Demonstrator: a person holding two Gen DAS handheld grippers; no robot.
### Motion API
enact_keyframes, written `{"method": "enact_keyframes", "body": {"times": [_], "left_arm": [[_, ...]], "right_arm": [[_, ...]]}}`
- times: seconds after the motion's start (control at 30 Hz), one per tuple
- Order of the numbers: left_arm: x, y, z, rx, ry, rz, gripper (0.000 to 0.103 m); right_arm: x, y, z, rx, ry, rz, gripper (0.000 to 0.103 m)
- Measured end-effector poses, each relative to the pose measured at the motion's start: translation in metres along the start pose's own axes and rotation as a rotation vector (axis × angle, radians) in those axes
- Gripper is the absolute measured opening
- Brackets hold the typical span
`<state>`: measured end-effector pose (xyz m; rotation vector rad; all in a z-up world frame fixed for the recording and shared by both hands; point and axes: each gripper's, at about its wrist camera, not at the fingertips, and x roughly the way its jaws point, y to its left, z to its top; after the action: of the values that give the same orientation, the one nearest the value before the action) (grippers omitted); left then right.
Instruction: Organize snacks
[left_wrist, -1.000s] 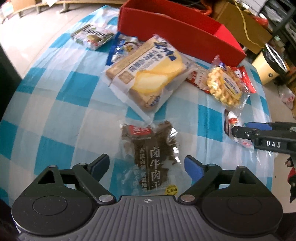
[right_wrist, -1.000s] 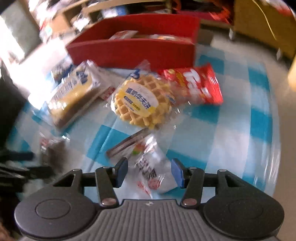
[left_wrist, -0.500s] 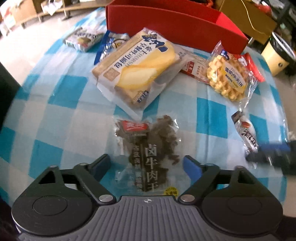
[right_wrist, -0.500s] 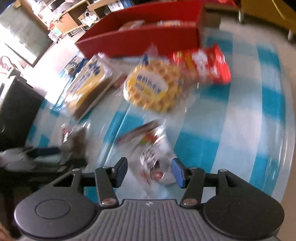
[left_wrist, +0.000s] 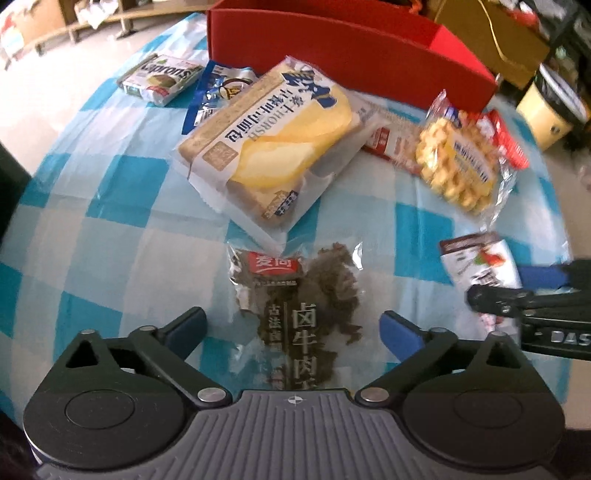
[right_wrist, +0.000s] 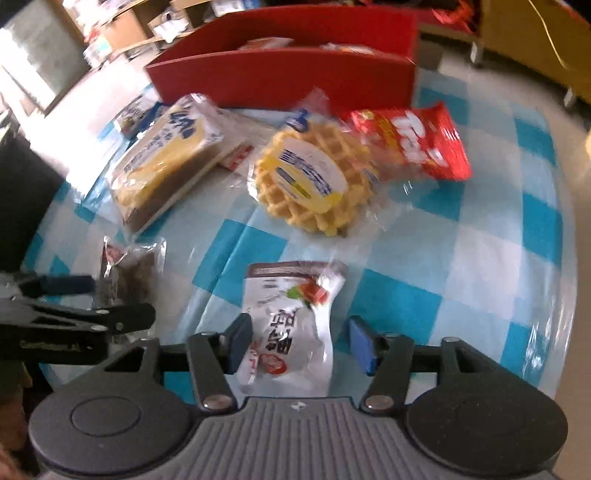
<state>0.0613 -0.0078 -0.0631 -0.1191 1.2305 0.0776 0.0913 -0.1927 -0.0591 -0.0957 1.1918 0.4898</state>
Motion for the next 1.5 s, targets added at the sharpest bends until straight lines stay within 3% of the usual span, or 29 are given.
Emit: {"method": "enact_keyframes", "body": {"times": [0.13,0.27,0.33,0.37,0.43,0.5,0.53,0.8,0.9,1.0,1.07,1.17,1.33,1.5], "left_arm": [[0.004,-0.011,-0.004,0.08,-0.01,0.049,0.103],[0.003,-0.01,-0.007,0.082,-0.022,0.05,0.103],[0.002,-0.007,-0.009,0.074,-0.032,0.05,0.102],[0.0,-0.007,-0.01,0.067,-0.038,0.05,0.101],[-0.002,-0.004,-0.011,0.057,-0.047,0.052,0.096],[-0.006,0.0,-0.012,0.044,-0.059,0.056,0.092],[-0.008,0.0,-0.013,0.041,-0.059,0.056,0.089],[-0.02,0.018,-0.011,-0.031,-0.063,0.027,0.069],[-0.018,0.025,-0.01,-0.066,-0.057,-0.001,0.074],[-0.011,0.027,-0.007,-0.111,-0.048,-0.056,0.097],[-0.003,0.018,-0.006,-0.103,-0.04,-0.006,0.103],[0.005,-0.001,-0.008,-0.055,-0.072,0.11,0.103],[-0.002,-0.001,-0.008,-0.057,-0.094,0.102,0.088],[-0.013,0.008,-0.013,-0.073,-0.058,0.06,0.083]], "right_arm": [[0.0,-0.005,-0.007,0.008,-0.033,0.045,0.075],[0.005,0.004,-0.006,-0.004,-0.041,0.061,0.096],[0.006,0.009,-0.007,-0.015,-0.045,0.044,0.098],[0.006,0.01,-0.007,-0.016,-0.043,0.027,0.095],[0.003,0.015,-0.01,-0.055,-0.051,-0.034,0.08],[0.0,0.015,-0.014,-0.083,-0.062,-0.08,0.058],[-0.002,0.014,-0.015,-0.095,-0.066,-0.098,0.054],[-0.011,0.008,-0.022,-0.068,-0.075,-0.082,0.052],[-0.017,0.007,-0.024,-0.057,-0.087,-0.073,0.052],[-0.019,0.006,-0.025,-0.054,-0.09,-0.068,0.052],[-0.02,0.004,-0.026,-0.049,-0.09,-0.069,0.052],[-0.022,0.001,-0.025,-0.036,-0.093,-0.058,0.052],[-0.031,-0.001,-0.024,-0.035,-0.115,-0.041,0.052],[-0.045,0.001,-0.022,-0.032,-0.161,-0.015,0.052]]}}
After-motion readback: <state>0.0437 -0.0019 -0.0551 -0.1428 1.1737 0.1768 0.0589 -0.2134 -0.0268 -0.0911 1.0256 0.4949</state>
